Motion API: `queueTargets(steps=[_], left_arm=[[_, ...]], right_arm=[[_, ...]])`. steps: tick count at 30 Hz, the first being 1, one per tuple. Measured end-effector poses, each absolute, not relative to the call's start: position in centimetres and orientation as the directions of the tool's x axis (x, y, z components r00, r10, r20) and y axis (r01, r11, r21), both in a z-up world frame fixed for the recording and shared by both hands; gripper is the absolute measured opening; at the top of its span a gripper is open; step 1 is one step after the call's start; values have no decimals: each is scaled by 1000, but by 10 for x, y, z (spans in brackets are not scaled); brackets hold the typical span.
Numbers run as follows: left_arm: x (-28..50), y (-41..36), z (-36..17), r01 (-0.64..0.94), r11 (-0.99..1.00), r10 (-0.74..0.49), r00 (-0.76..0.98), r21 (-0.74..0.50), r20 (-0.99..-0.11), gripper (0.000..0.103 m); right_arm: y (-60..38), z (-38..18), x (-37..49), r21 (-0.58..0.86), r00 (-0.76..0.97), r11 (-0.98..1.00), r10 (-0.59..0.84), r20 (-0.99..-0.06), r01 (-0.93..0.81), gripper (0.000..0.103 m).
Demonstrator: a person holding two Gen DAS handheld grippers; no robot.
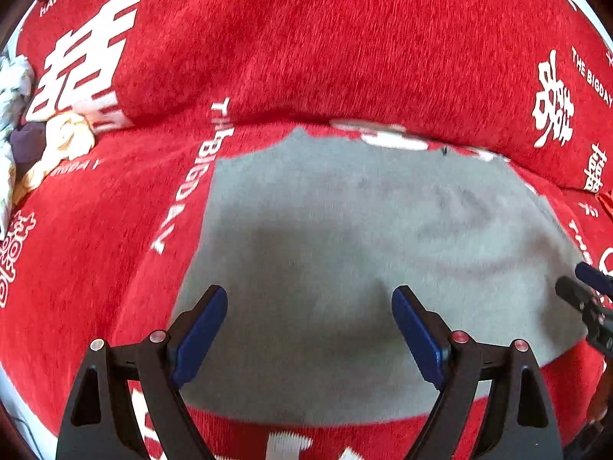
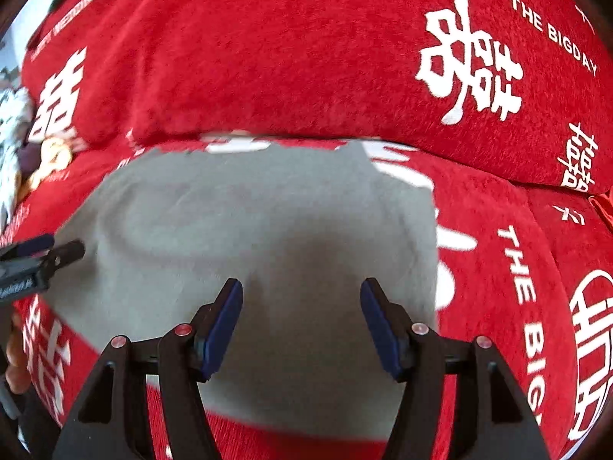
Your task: Fold small clothes
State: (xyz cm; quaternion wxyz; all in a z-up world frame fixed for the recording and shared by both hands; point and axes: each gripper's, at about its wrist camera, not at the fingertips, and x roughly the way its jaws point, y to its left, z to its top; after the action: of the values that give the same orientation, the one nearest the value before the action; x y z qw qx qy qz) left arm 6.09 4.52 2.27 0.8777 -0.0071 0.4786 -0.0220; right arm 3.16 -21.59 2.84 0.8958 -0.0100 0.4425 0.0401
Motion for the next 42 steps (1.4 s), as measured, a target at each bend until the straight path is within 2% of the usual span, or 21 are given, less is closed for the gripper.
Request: queueTargets(steps=[7, 13, 20, 22, 25, 27, 30, 35, 37, 38, 42], left_arm=[[38, 57, 6, 21, 1000, -18, 538, -8, -843, 89], [27, 64, 6, 26, 999, -40, 544, -31, -838, 89], [7, 69, 14, 23, 999, -45, 538, -39, -842, 89], [-8, 81, 26, -8, 998, -52, 567, -69, -822, 89], [-12, 116, 25, -104, 981, -81, 556, -166, -827, 89], [-11, 144, 16, -180, 939, -156, 537, -293, -829, 89], [-10, 167, 3, -213, 871, -282, 522, -443, -805, 89], [-5, 162, 5, -165, 863, -326, 540, -477, -776, 89], [3, 154, 5, -136, 869, -337, 539, -475, -772, 94], [6, 152, 5, -127, 867, -347, 541, -482, -766, 101], [18, 141, 7, -95, 855, -378, 556, -509, -740, 101]], right_arm=[[-234, 4, -3, 10, 586, 999, 35, -809, -45, 67], [-252, 3, -13, 59, 587, 997, 77, -806, -50, 67], [-250, 6, -20, 46, 574, 998, 58, -817, -36, 67], [-252, 12, -27, 58, 570, 998, 56, -819, -14, 68], [-255, 28, -38, 94, 599, 996, 74, -797, 3, 76], [-254, 36, -39, 94, 615, 996, 71, -786, 5, 76], [-247, 45, -38, 112, 626, 994, 93, -774, -8, 76], [-225, 50, -33, 116, 621, 992, 125, -774, -55, 76], [-215, 50, -33, 120, 617, 990, 137, -775, -69, 76], [-212, 50, -33, 125, 614, 989, 145, -776, -76, 76], [-201, 48, -30, 130, 603, 987, 158, -782, -90, 76]])
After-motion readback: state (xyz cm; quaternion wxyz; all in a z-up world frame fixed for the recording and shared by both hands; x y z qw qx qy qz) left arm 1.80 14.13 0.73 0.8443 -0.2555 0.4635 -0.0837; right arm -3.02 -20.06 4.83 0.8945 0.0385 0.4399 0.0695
